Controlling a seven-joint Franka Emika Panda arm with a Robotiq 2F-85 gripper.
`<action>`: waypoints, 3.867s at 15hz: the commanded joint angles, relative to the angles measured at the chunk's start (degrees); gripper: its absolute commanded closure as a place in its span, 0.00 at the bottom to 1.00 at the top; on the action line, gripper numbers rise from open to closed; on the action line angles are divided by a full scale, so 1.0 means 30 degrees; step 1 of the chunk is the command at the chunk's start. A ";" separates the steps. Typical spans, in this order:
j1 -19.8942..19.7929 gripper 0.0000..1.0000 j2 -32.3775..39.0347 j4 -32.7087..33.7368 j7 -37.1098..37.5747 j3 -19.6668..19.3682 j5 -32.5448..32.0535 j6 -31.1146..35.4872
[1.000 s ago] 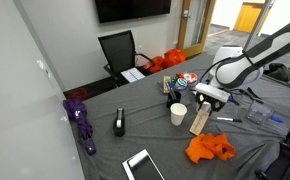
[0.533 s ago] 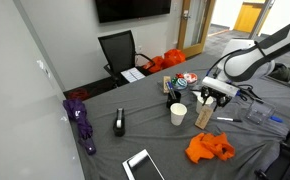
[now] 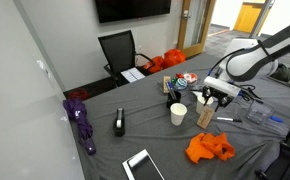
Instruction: Pick up the wooden object on the table and put it in the right paper cup
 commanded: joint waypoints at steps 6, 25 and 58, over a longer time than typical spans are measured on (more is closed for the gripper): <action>0.0170 0.68 -0.0105 -0.0630 0.0800 0.0061 -0.0222 0.0821; 0.0944 0.68 0.0772 -0.0520 0.3305 0.0104 -0.1626 0.1602; 0.0840 0.62 0.1984 -0.0233 0.3358 0.0497 -0.0230 0.2215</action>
